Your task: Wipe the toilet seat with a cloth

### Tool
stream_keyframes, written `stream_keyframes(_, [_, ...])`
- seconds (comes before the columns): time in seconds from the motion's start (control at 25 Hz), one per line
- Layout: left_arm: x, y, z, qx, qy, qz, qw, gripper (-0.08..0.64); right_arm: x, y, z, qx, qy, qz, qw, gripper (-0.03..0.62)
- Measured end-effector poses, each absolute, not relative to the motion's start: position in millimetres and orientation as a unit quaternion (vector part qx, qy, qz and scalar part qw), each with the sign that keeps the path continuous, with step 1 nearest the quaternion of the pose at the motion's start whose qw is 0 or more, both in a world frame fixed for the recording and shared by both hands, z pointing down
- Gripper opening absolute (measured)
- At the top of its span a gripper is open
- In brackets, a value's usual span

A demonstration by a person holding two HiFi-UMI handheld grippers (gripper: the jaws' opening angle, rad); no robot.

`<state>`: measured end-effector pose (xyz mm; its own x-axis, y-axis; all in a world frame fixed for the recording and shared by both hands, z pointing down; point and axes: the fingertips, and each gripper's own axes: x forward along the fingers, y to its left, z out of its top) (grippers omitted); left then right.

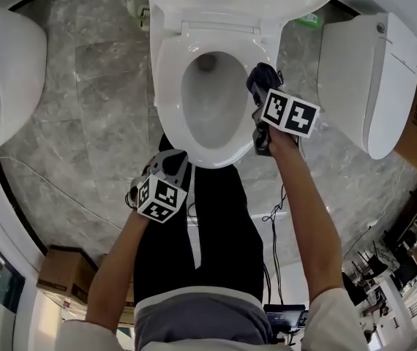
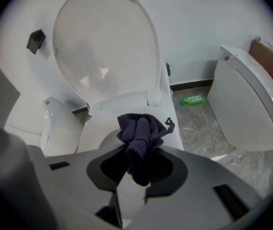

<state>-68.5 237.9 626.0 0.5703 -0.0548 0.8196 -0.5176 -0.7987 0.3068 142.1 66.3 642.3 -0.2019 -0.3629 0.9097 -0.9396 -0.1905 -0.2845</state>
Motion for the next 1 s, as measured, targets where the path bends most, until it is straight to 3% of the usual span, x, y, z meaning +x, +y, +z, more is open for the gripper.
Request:
stream_keyframes(0.4, [-92.9,180.6,546.3,0.798,-0.348,0.302,0.388,0.009,120.0,24.2,681.8,0.591,-0.562,0.489,0.309,0.083])
stream_keyframes(0.72, [-104.9,155.7,527.6,0.814,-0.357,0.307,0.341,0.009,102.2,-1.0,695.6,0.604,-0.549,0.480,0.321,0.083])
stream_keyframes(1.0, [-123.1,146.1,527.6,0.797,-0.374,0.289,0.377,0.009,86.1,-6.0,700.6,0.612,-0.543,0.470,0.332,0.083])
